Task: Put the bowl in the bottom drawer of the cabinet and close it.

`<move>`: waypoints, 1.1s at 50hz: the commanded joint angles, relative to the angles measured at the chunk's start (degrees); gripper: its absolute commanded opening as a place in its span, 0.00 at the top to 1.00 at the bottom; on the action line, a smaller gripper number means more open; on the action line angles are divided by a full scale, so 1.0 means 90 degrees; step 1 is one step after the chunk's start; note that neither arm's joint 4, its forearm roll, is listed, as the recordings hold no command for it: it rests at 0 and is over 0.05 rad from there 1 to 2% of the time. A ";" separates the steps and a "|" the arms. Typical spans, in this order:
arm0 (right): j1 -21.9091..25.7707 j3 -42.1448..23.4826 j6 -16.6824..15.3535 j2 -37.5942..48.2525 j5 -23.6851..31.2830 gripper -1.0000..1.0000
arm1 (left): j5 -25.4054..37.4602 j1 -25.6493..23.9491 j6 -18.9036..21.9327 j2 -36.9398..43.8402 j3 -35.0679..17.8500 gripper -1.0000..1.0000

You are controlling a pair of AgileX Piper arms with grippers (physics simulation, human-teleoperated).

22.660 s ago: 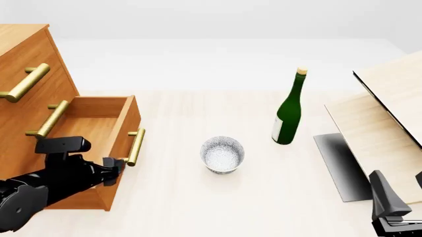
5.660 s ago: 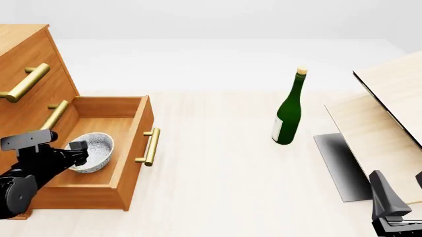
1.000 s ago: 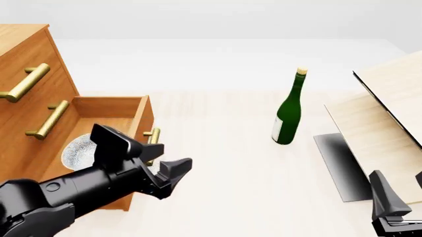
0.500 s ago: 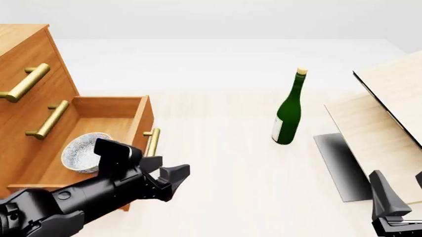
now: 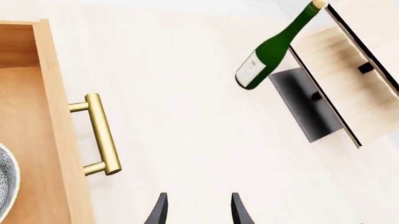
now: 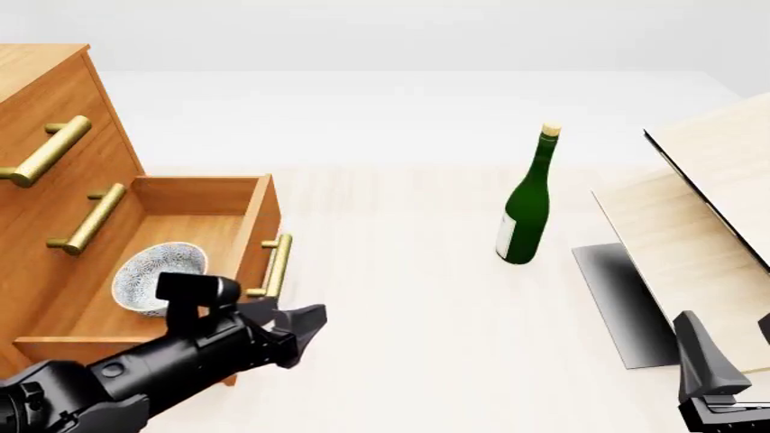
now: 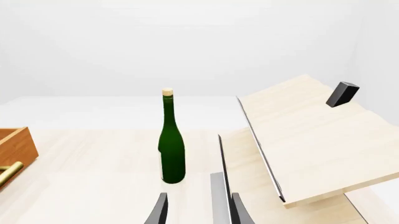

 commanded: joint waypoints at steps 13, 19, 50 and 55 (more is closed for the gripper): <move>0.0001 0.0000 0.0000 0.0000 0.0000 0.00 | -0.0315 0.0717 -0.0073 0.0298 0.0341 0.00; 0.0001 0.0000 0.0001 0.0000 0.0000 0.00 | -0.0405 0.0825 -0.0061 0.0389 0.0406 0.00; 0.0003 0.0000 0.0007 -0.0003 -0.0001 0.00 | -0.0279 0.1516 0.0071 0.0274 0.0582 0.00; 0.0003 0.0000 0.0009 -0.0003 -0.0001 0.00 | -0.0211 0.1684 0.0160 0.0230 0.0625 0.00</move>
